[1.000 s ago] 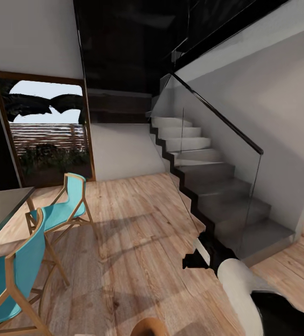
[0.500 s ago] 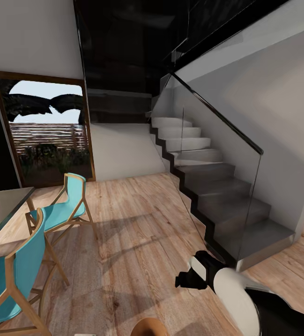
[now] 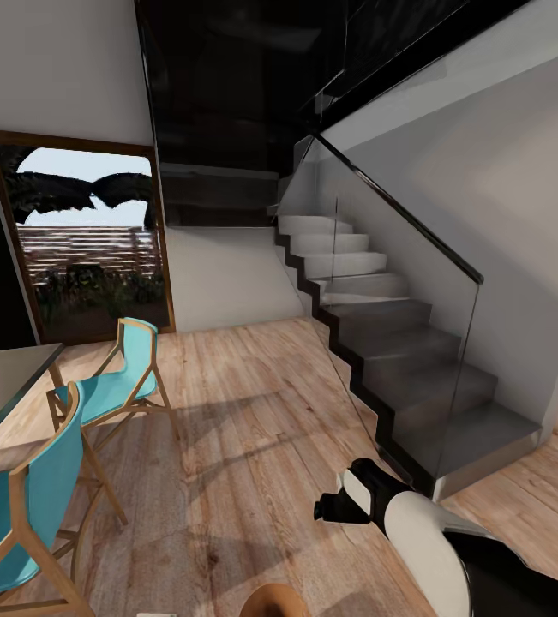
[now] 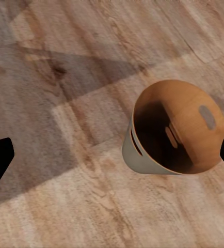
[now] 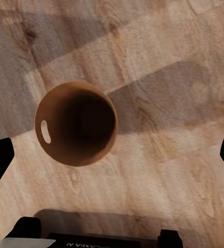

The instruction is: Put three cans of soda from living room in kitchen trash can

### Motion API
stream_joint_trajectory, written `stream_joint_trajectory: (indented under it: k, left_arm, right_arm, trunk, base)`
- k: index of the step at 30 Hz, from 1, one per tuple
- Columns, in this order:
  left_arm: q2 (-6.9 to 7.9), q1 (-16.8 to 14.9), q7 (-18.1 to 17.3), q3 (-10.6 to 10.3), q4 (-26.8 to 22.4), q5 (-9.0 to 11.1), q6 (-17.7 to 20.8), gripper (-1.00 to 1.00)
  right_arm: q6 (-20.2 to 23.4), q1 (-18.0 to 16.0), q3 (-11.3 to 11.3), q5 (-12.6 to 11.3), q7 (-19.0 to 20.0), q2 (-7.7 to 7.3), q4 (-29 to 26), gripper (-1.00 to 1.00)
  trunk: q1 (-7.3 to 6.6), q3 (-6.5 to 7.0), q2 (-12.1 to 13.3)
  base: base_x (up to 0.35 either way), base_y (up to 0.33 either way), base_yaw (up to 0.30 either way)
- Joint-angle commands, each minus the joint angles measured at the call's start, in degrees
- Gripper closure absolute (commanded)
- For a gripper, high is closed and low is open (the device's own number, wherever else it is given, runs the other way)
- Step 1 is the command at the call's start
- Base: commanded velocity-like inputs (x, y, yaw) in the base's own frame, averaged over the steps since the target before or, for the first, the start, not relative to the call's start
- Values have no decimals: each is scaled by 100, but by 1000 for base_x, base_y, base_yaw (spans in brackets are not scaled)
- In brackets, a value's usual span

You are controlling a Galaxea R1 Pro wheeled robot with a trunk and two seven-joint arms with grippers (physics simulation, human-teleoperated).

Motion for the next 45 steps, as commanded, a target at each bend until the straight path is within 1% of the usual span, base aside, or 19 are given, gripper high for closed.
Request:
stream_joint_trajectory:
  k: [1, 6, 21, 27, 42, 45]
  left_arm:
    - [-1, 0, 0, 0, 2, 0, 0, -100]
    - [3, 0, -1, 0, 6, 0, 6, -100]
    - [8, 0, 7, 0, -1, 0, 4, -100]
    - [6, 0, 6, 0, -8, 0, 1, -100]
    - [5, 0, 66, 0, -18, 0, -26, -100]
    - [5, 0, 73, 0, -19, 0, -26, -100]
  right_arm:
    - [-8, 0, 1, 2, 0, 0, 0, -100]
    - [-34, 0, 12, 11, -1, 11, -1, -100]
    - [-45, 0, 17, 23, -2, 16, -7, -100]
    - [-48, 0, 19, 22, -2, 22, -9, -100]
    - [-51, 0, 26, 22, -2, 40, -3, -100]
    - [-114, 0, 29, 22, -2, 55, 8, -100]
  trunk:
    - [0, 0, 0]
    - [0, 0, 0]
    - [0, 0, 0]
    - [0, 0, 0]
    - [0, 0, 0]
    - [0, 0, 0]
  base:
    - [0, 56, 0]
    - [-43, 182, 0]
    - [-84, 267, 0]
    - [-27, 85, 35]
    - [-12, 6, 229]
    - [-92, -18, 253]
